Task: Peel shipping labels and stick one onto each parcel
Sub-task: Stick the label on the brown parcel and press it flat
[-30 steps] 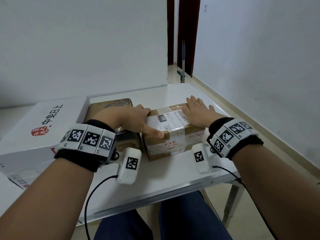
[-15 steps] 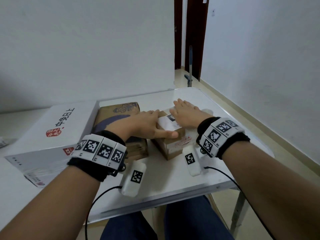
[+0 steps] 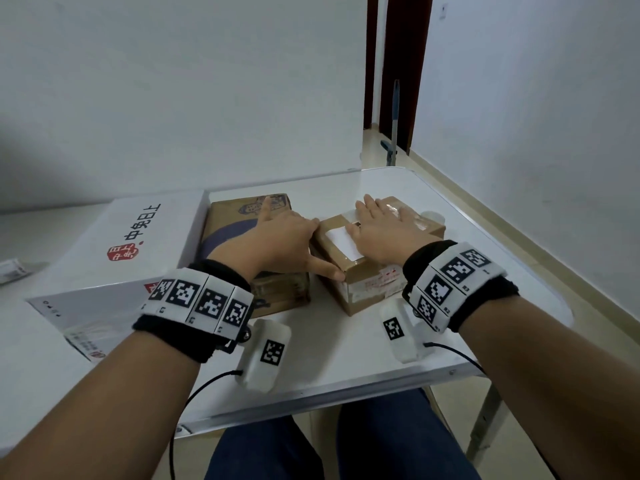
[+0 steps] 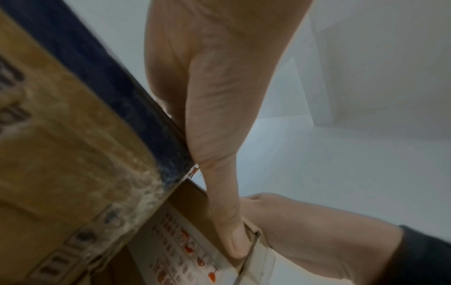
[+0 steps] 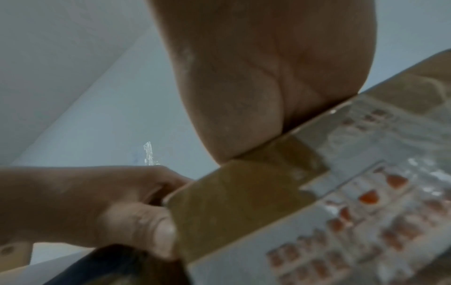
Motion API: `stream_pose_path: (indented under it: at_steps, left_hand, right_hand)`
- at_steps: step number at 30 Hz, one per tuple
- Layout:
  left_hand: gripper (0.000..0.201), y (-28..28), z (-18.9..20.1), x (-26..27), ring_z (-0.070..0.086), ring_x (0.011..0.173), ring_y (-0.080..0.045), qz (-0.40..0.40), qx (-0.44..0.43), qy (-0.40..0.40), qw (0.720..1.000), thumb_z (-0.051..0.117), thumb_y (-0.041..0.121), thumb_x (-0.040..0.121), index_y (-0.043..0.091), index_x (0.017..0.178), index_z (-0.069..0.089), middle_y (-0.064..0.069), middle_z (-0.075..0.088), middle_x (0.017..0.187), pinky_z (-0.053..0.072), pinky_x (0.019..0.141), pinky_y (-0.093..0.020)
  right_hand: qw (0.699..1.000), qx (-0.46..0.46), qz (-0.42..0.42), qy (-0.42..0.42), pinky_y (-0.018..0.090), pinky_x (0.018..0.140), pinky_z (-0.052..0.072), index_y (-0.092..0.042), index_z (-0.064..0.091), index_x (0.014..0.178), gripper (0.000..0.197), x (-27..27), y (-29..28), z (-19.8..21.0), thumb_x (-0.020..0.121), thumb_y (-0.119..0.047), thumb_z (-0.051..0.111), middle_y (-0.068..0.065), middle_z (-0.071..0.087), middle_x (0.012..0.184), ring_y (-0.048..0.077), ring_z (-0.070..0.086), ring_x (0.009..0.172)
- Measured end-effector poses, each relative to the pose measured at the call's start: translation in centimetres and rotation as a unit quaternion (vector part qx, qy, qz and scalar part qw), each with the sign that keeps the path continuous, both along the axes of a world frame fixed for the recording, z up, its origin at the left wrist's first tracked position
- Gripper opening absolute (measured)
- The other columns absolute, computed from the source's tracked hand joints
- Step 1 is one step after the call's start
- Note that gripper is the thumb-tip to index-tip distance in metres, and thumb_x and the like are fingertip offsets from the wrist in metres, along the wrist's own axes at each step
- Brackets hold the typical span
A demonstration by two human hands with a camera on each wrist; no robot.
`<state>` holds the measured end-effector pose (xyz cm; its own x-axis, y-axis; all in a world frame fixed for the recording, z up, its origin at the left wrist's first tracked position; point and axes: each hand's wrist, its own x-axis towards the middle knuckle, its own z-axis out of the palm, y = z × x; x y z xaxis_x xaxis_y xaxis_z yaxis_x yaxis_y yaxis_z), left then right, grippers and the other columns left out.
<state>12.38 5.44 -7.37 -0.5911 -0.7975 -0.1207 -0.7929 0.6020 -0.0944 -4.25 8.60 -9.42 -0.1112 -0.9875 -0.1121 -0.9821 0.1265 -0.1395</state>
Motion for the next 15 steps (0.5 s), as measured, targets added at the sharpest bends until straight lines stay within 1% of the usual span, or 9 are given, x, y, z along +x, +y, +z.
stream_pose_path:
  at_steps: [2, 6, 11, 15]
  left_hand:
    - [0.097, -0.1, 0.1, 0.1, 0.042, 0.129, -0.024, 0.002, 0.001, -0.002, 1.0, 0.05, 0.088, 0.058, 0.017, 0.124, 0.051, -0.005, 0.059, 0.121, -0.004, 0.114, -0.062]
    - [0.095, -0.2, -0.2, 0.3, 0.04, 0.13, -0.024, 0.008, 0.004, -0.001, 1.0, 0.05, 0.088, 0.057, 0.017, 0.12, 0.053, -0.006, 0.058, 0.121, -0.004, 0.114, -0.062]
    - [0.105, -0.2, -0.3, 0.4, 0.033, 0.136, -0.022, 0.013, 0.005, 0.014, 1.0, 0.05, 0.087, 0.055, 0.016, 0.133, 0.048, -0.005, 0.054, 0.131, -0.007, 0.113, -0.062]
    - [0.102, -0.1, -0.3, 0.4, 0.032, 0.137, -0.022, 0.012, -0.003, 0.012, 1.0, 0.053, 0.083, 0.06, 0.015, 0.136, 0.045, -0.005, 0.054, 0.133, -0.006, 0.113, -0.063]
  right_hand:
    - [1.0, 0.011, 0.007, -0.002, 0.047, 0.12, -0.004, -0.012, -0.006, 0.154, 0.061, 1.1, 0.5, 0.1, 0.103, -0.04, 0.011, 0.004, -0.013, 0.162, 0.02, -0.011, 0.15]
    - [1.0, 0.02, 0.014, -0.007, 0.049, 0.12, -0.007, -0.013, -0.009, 0.153, 0.063, 2.5, 1.4, 0.0, 0.102, -0.042, 0.011, 0.003, -0.017, 0.162, 0.018, -0.014, 0.15]
    - [1.0, 0.019, 0.02, 0.008, 0.049, 0.119, -0.009, -0.012, -0.009, 0.153, 0.063, 3.2, 1.9, -0.1, 0.101, -0.042, 0.011, 0.003, -0.017, 0.162, 0.018, -0.017, 0.149]
    - [0.999, 0.028, 0.03, 0.004, 0.049, 0.12, -0.009, -0.012, -0.011, 0.153, 0.062, 3.5, 2.3, 0.0, 0.102, -0.04, 0.011, 0.003, -0.018, 0.161, 0.018, -0.017, 0.149]
